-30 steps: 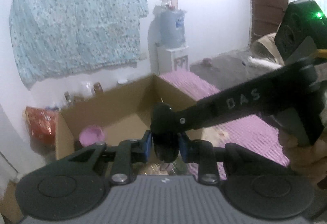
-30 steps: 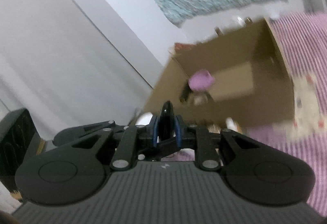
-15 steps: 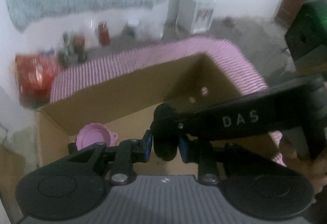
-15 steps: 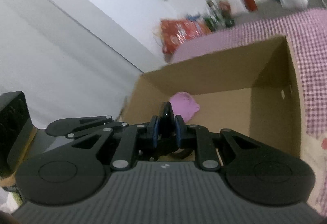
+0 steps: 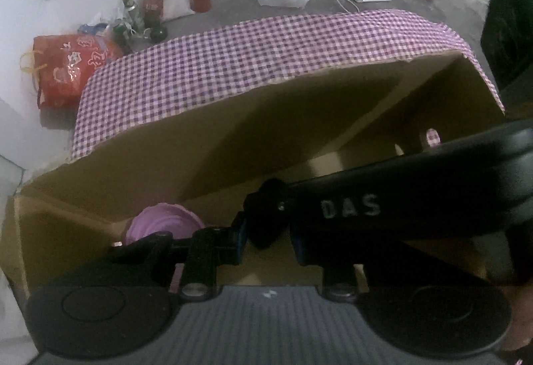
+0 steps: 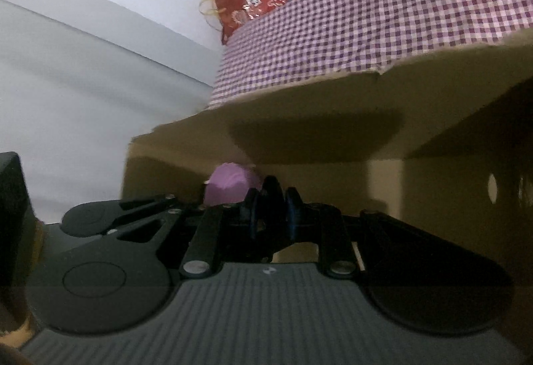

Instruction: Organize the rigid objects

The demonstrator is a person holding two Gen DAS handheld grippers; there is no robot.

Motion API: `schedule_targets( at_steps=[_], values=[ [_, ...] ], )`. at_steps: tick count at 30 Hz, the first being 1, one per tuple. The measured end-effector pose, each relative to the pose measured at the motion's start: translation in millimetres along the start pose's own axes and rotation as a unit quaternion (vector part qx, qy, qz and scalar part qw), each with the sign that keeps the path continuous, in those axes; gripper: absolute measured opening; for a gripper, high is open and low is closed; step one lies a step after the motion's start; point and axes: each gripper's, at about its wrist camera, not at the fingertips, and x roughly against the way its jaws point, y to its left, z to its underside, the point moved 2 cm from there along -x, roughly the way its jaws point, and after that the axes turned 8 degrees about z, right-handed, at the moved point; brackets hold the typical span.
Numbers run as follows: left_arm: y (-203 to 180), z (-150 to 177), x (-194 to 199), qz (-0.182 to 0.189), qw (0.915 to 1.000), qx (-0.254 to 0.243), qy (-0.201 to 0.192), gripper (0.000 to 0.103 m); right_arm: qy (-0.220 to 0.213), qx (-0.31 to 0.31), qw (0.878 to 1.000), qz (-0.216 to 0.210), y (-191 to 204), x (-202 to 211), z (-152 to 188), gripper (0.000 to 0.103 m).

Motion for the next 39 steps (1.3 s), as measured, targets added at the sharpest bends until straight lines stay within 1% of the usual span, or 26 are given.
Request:
schedule_targets(
  at_steps=[3,4,5,6,7,9,11,13,14,16,17,19,21,25,28,30,31,32,33,34,35,36,37,38,39],
  values=[
    [-2.1,0.9,0.1,-0.002,1.0,-0.006,0.001,0.034,0.002,-0.012,1.0,0.007,-3.3,-8.7,-1.7,0.021],
    [-3.2,1.3,1.8,-0.001,1.0,-0.008,-0.001,0.039,0.002,-0.014,1.0,0.009,-5.0,-9.1,-1.6,0.022],
    [-4.5,1.0,2.9,0.001,1.0,-0.008,-0.004,0.043,0.002,-0.015,1.0,0.011,-5.6,-8.2,-1.2,0.025],
    [-6.1,0.2,4.2,0.002,0.9999,-0.008,-0.009,0.048,0.0,-0.016,1.0,0.012,-5.0,-6.2,-0.3,0.029],
    [-8.4,1.1,9.5,0.004,0.9998,-0.01,-0.016,0.053,-0.004,-0.015,1.0,0.012,-5.0,-2.2,1.4,0.03],
    [-13.7,3.1,20.6,0.006,0.9995,-0.016,-0.025,0.059,-0.013,-0.013,1.0,0.007,-5.5,6.7,4.8,0.033],
    [-18.2,7.1,36.2,0.009,0.9989,-0.021,-0.04,0.063,-0.026,-0.014,1.0,-0.006,-7.7,21.4,12.2,0.035],
    [-22.1,12.9,56.1,0.016,0.9981,-0.022,-0.055,0.068,-0.042,-0.015,0.999,-0.02,-9.7,39.4,20.7,0.039],
    [-23.3,16.0,65.4,0.02,0.9976,-0.023,-0.062,0.069,-0.051,-0.014,0.998,-0.033,-9.5,47.5,24.2,0.04],
    [-27.2,24.5,88.6,0.031,0.996,-0.027,-0.079,0.074,-0.074,-0.012,0.996,-0.041,-9.1,68.1,36.0,0.041],
    [-29.7,30.0,101.3,0.035,0.9948,-0.031,-0.091,0.075,-0.088,-0.008,0.995,-0.047,-8.5,81.6,43.8,0.043],
    [-34.6,41.3,124.1,0.038,0.9923,-0.038,-0.112,0.08,-0.115,-0.006,0.991,-0.06,-9.6,108.0,58.9,0.043],
    [-39.1,54.0,146.6,0.045,0.9893,-0.041,-0.133,0.081,-0.141,-0.008,0.987,-0.077,-10.5,134.1,73.1,0.044],
    [-51.4,90.5,191.6,0.07,0.9808,-0.04,-0.177,0.085,-0.19,0.003,0.976,-0.108,-7.8,188.6,109.8,0.047],
    [-63.9,125.9,220.6,0.085,0.9711,-0.048,-0.217,0.092,-0.22,0.027,0.968,-0.117,-2.5,222.4,140.9,0.055],
    [-72.7,150.8,234.1,0.095,0.9635,-0.053,-0.245,0.096,-0.235,0.051,0.964,-0.112,2.2,242.5,166.5,0.065],
    [-76.0,166.1,239.7,0.102,0.9579,-0.053,-0.263,0.097,-0.242,0.068,0.962,-0.105,5.3,253.0,181.5,0.069],
    [-79.3,178.5,242.4,0.108,0.9538,-0.052,-0.275,0.099,-0.248,0.083,0.961,-0.095,8.1,259.3,194.2,0.078],
    [-83.4,194.1,243.2,0.119,0.9491,-0.052,-0.287,0.101,-0.253,0.098,0.959,-0.083,13.1,264.6,205.9,0.083],
    [-86.6,207.2,241.0,0.132,0.9456,-0.049,-0.293,0.101,-0.259,0.118,0.956,-0.067,15.4,273.0,220.7,0.085],
    [-89.0,219.4,237.7,0.144,0.9429,-0.043,-0.297,0.101,-0.265,0.137,0.953,-0.045,19.5,276.5,234.4,0.088],
    [-89.4,230.4,233.9,0.151,0.9413,-0.034,-0.3,0.101,-0.271,0.157,0.949,-0.019,23.7,278.6,247.7,0.094],
    [-90.2,242.1,228.1,0.154,0.9403,-0.02,-0.303,0.101,-0.276,0.173,0.946,0.004,27.3,281.7,259.6,0.097],
    [-89.9,252.0,222.5,0.154,0.9401,-0.005,-0.304,0.101,-0.282,0.191,0.939,0.035,31.2,281.5,272.1,0.101],
    [-89.1,260.8,217.1,0.153,0.94,0.01,-0.305,0.101,-0.286,0.206,0.934,0.063,36.2,279.8,281.5,0.101]
  ],
)
